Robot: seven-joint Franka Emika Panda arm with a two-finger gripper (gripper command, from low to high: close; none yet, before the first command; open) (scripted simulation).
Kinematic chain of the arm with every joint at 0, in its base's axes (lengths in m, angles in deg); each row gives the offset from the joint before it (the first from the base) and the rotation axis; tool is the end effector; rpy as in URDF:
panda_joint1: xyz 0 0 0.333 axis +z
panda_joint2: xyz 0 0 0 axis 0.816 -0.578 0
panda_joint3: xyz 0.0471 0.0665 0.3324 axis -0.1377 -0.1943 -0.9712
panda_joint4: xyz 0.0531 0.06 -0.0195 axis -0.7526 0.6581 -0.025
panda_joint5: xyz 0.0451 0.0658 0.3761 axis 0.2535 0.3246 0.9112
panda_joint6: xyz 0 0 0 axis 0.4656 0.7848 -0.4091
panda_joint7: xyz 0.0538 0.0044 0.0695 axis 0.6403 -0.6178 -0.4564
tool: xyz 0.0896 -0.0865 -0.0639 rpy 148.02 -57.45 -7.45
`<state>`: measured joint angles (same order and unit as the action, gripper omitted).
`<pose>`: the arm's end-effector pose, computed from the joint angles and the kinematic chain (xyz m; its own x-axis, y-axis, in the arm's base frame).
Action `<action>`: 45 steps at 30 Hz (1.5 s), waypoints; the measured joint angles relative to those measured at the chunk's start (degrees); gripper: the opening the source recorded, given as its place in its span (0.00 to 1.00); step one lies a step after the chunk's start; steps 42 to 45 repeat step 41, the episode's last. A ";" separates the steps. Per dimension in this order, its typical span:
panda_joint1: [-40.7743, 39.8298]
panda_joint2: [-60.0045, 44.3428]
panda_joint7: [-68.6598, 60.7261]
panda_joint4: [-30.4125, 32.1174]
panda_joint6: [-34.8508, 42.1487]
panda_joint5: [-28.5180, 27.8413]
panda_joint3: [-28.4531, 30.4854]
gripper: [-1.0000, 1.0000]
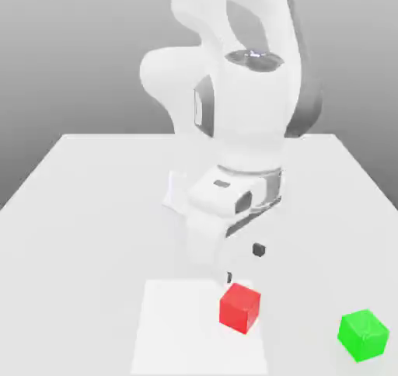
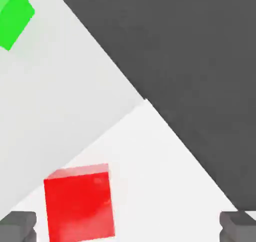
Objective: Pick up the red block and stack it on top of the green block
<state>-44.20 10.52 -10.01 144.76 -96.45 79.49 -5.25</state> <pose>0.3998 0.0686 0.2119 0.9803 0.1970 0.0147 0.1970 -0.9804 0.0034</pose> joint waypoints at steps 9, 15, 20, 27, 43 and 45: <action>-0.47 -11.80 -1.44 -1.15 -9.80 0.78 -0.54 0.00; -0.62 -8.80 -1.37 -0.73 -7.20 0.74 -0.68 0.00; 0.31 -0.68 0.36 -0.47 0.71 0.47 -1.12 0.00; 7.31 -3.68 16.16 -10.11 7.34 -0.07 -4.02 0.00; 14.64 -16.12 33.60 -20.05 4.92 -3.40 -5.71 1.00; 14.64 -16.12 33.60 -20.05 4.92 -3.40 -5.71 1.00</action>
